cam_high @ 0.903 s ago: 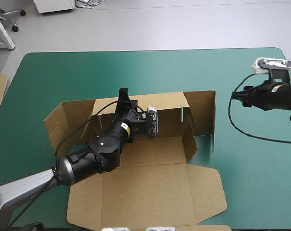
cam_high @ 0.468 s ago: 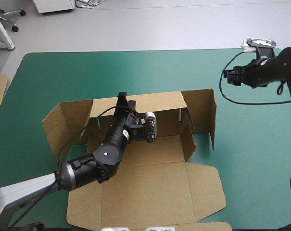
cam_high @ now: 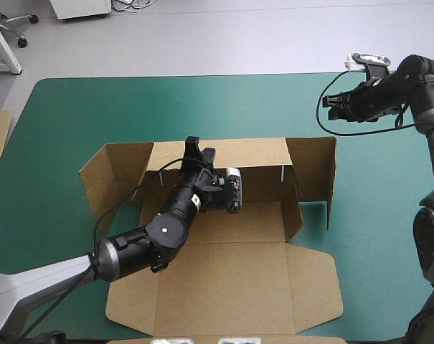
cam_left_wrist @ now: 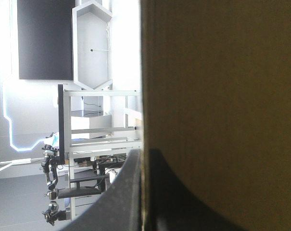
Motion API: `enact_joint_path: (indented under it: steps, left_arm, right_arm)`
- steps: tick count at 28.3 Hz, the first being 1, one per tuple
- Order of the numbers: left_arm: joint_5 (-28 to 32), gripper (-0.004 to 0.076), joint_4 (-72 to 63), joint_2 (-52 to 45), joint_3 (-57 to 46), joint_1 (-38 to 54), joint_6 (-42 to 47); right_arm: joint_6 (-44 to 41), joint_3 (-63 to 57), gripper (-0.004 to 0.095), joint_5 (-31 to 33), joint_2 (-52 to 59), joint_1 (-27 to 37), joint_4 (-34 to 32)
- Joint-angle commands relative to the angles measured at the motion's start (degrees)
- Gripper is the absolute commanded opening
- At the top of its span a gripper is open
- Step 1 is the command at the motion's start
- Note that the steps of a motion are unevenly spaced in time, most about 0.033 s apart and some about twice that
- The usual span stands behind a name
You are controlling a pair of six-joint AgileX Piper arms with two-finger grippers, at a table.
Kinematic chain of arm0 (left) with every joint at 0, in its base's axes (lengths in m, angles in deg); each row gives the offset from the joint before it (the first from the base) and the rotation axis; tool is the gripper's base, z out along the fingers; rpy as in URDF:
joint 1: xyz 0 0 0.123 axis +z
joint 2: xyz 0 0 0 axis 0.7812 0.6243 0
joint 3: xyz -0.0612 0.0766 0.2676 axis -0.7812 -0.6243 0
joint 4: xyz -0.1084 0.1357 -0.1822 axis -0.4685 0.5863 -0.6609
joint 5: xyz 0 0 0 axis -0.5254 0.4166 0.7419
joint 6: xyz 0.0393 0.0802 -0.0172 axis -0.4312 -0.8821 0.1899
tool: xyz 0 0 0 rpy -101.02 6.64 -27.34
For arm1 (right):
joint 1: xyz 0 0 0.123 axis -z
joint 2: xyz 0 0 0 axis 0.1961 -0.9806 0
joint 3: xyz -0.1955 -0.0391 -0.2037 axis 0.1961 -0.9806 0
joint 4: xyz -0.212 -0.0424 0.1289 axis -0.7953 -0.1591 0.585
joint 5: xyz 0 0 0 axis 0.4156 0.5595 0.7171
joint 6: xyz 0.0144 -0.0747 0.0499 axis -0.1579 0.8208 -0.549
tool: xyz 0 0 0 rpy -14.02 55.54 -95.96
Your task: Fold the box
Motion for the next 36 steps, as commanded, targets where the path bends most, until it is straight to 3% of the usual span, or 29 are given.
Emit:
enact_joint_path:
  steps: [1,16,36]
  left_arm:
    - [-4.48,-0.0014,3.89,0.72,3.53,-0.19,0.28]
    - [-5.77,-0.0015,3.89,3.17,8.26,0.39,-0.88]
    - [-5.77,-0.0014,3.89,3.8,8.26,0.39,0.29]
  right_arm:
    - [0.74,2.16,0.044,-0.08,1.63,0.59,1.79]
    - [2.29,2.16,0.0426,-2.51,0.7,0.49,6.19]
    - [7.35,-1.22,0.0385,5.22,1.87,0.49,13.43]
